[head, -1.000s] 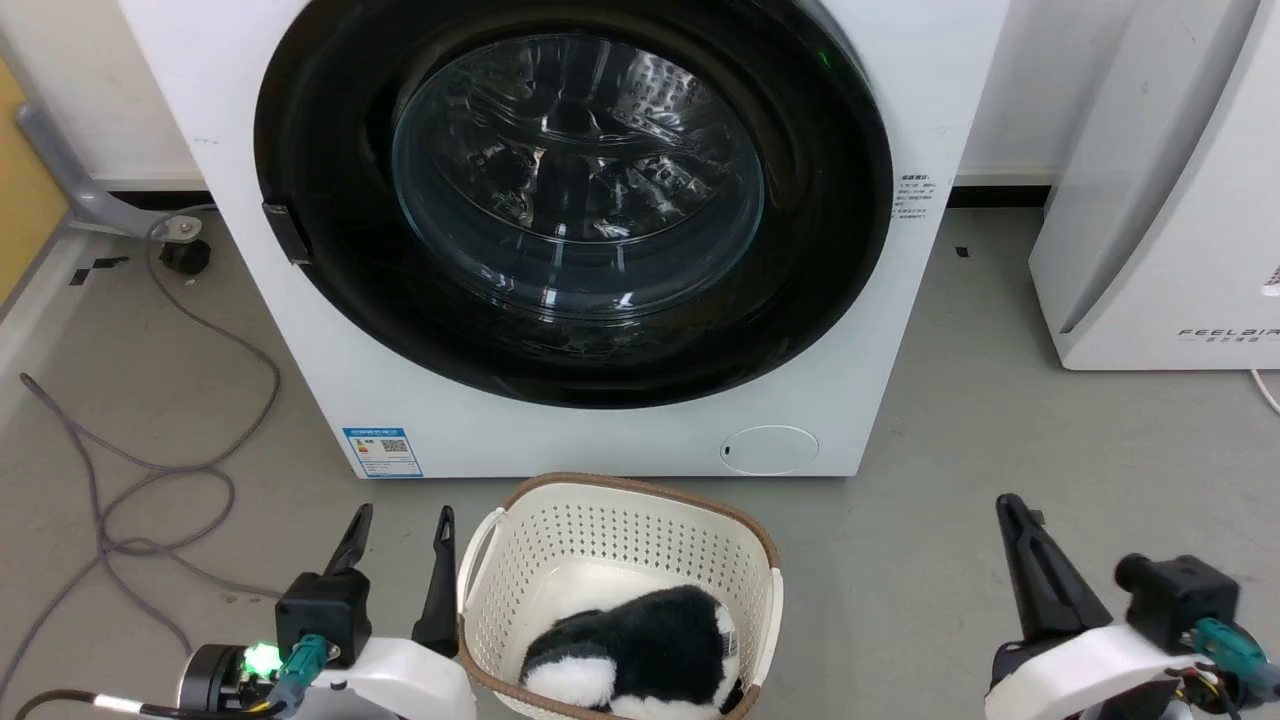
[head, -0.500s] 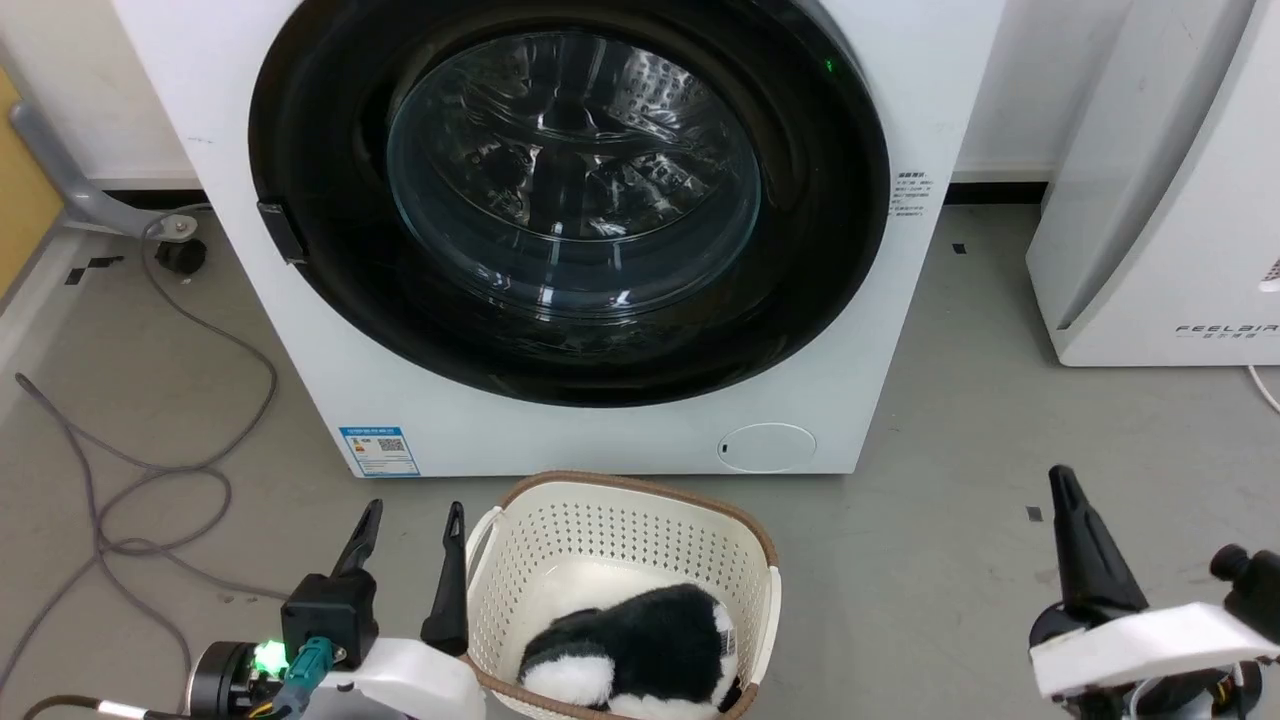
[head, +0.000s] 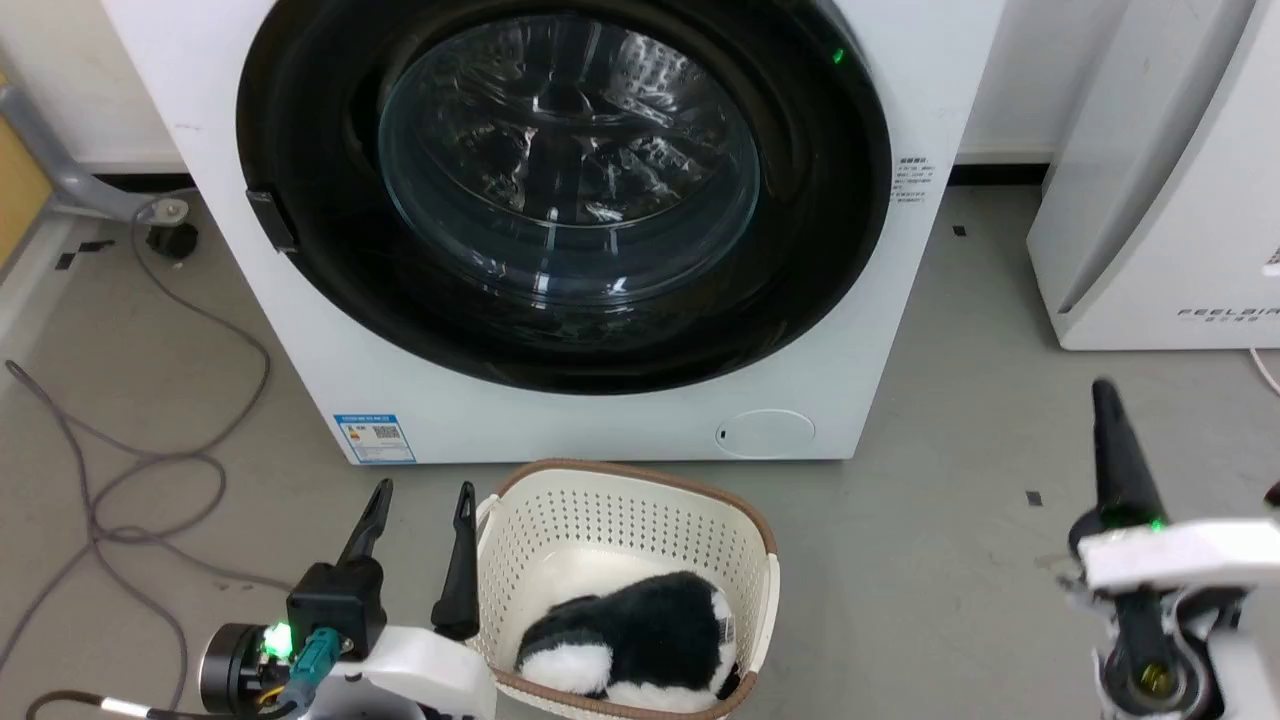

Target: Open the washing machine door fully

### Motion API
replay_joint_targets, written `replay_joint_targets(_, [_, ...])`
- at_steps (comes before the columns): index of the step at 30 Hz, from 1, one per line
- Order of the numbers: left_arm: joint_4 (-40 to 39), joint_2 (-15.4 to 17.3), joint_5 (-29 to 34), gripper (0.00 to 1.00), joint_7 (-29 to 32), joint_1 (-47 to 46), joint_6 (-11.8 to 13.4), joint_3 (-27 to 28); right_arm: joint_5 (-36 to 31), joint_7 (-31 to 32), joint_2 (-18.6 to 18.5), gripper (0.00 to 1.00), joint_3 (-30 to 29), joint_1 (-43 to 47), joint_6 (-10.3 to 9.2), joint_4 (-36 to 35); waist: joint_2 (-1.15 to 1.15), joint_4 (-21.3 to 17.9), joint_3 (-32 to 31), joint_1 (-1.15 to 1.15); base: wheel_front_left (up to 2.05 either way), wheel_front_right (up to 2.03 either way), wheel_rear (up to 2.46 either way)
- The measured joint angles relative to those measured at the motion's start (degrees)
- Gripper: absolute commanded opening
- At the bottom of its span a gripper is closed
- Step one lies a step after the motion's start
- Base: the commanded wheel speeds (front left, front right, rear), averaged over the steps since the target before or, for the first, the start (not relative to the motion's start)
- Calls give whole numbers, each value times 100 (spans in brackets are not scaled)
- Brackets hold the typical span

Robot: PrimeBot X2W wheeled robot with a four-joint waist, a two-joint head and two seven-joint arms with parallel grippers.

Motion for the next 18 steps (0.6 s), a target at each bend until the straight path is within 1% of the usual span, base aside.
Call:
replay_joint_targets(2, [-14,1,-1,100,-35,-66,2,-16,386,-40,-125,0,-1,-326,0,225,0,1,71,0,0,0,0])
replay_joint_targets(7, [-45,0,-13,100,-99,-161,30,-63,999,-96,-416,0,74,-934,0,608,0,10,237,0,0,0,0])
replay_joint_targets(11, [-99,0,-49,100,-145,-311,46,-132,1463,-100,-761,0,189,-1465,0,911,0,40,398,0,0,0,0])
replay_joint_targets(18, [-203,-1,-51,100,-208,-520,78,-209,2152,68,-1344,0,739,-2514,0,1544,0,92,666,0,0,0,0])
